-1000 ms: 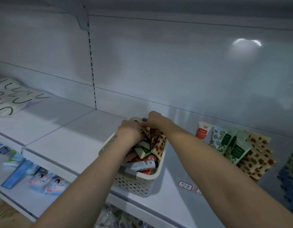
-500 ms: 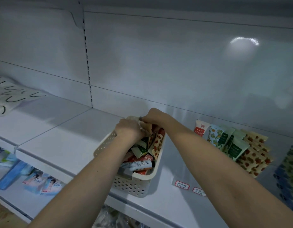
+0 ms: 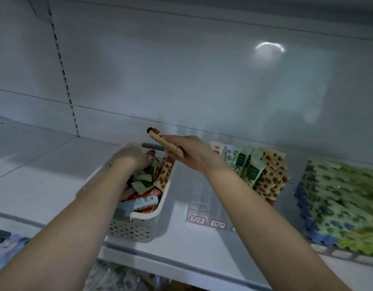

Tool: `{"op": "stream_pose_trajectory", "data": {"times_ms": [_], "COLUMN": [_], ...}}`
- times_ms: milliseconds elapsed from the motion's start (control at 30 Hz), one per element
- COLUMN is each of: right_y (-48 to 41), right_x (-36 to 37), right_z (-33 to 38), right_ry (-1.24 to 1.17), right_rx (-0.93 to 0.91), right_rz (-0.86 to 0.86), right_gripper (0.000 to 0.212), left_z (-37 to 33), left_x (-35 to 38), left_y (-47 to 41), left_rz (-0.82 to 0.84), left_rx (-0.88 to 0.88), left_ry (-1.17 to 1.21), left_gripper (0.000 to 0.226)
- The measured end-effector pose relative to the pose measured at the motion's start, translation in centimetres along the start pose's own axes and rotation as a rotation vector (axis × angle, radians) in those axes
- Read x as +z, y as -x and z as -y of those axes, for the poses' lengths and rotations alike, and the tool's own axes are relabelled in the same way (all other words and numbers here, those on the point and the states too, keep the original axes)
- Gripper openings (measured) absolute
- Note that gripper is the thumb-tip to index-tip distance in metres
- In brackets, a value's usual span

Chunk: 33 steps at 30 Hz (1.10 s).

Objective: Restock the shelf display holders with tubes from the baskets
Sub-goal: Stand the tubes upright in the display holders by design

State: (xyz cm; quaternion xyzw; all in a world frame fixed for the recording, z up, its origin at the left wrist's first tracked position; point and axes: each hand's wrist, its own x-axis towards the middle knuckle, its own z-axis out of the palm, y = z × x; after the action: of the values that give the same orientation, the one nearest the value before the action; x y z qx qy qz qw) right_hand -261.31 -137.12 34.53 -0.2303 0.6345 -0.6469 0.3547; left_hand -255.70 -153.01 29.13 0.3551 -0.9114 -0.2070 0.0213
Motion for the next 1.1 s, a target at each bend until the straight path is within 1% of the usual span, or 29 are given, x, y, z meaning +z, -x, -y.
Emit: {"op": "stream_pose_trajectory", "data": {"times_ms": [33, 133, 200, 233, 267, 333, 433, 533, 633, 700, 767, 800, 900, 1000, 1100], "right_y": [0.6, 2.4, 3.8, 4.6, 5.2, 6.7, 9.1, 11.8, 14.6, 16.5, 18.4, 19.3, 21.5, 22.5, 22.3], "right_x": [-0.3, -1.3, -1.9, -2.2, -2.6, -3.4, -5.0, -7.3, -9.7, -11.2, -12.5, -13.1, -14.5, -15.4, -15.7], "right_z": [0.0, 0.8, 1.5, 1.9, 2.1, 2.6, 3.0, 3.5, 3.8, 3.6, 3.4, 3.4, 3.1, 2.3, 1.2], "right_ry": [-0.086, -0.315, -0.391, -0.387, -0.347, -0.191, 0.082, 0.221, 0.249, 0.361, 0.528, 0.565, 0.560, 0.781, 1.012], "right_rx": [0.013, 0.071, 0.115, 0.124, 0.113, 0.047, -0.058, -0.067, -0.062, -0.090, -0.148, -0.180, -0.244, -0.260, -0.313], "right_rz": [0.017, 0.066, 0.121, 0.146, 0.153, 0.108, -0.020, -0.094, -0.123, -0.203, -0.322, -0.374, -0.455, -0.548, -0.620], "right_gripper": [0.023, 0.009, 0.012, 0.015, 0.018, 0.019, 0.023, 0.024, 0.029, 0.031, 0.028, 0.027, 0.031, 0.027, 0.017], "left_z": [-0.2, -1.5, -1.9, -2.0, -2.0, -1.8, -1.4, -2.0, -3.7, -5.3, -6.8, -7.5, -8.6, -9.1, -9.2], "left_x": [0.0, -1.1, -1.6, -1.8, -1.9, -2.1, -2.4, -2.9, -2.8, -2.2, -1.2, -0.5, 1.8, 4.0, 5.9], "left_y": [0.4, 2.7, 3.7, 4.1, 4.6, 5.7, 7.6, 10.4, 13.9, 16.3, 18.5, 19.3, 21.0, 22.1, 22.5], "left_rz": [-0.021, 0.003, 0.041, 0.054, 0.056, -0.003, -0.174, -0.344, -0.400, -0.384, -0.302, -0.259, -0.159, -0.080, -0.075], "left_rx": [-0.010, -0.032, -0.057, -0.069, -0.076, -0.066, -0.017, 0.071, 0.160, 0.238, 0.307, 0.334, 0.367, 0.330, 0.285], "left_ry": [-0.014, -0.076, -0.129, -0.153, -0.153, -0.121, -0.042, 0.185, 0.456, 0.646, 0.823, 0.875, 0.918, 0.954, 0.949], "left_gripper": [0.042, 0.025, 0.018, 0.017, 0.016, 0.013, 0.020, 0.021, 0.015, 0.009, 0.011, 0.013, 0.016, 0.013, 0.012]}}
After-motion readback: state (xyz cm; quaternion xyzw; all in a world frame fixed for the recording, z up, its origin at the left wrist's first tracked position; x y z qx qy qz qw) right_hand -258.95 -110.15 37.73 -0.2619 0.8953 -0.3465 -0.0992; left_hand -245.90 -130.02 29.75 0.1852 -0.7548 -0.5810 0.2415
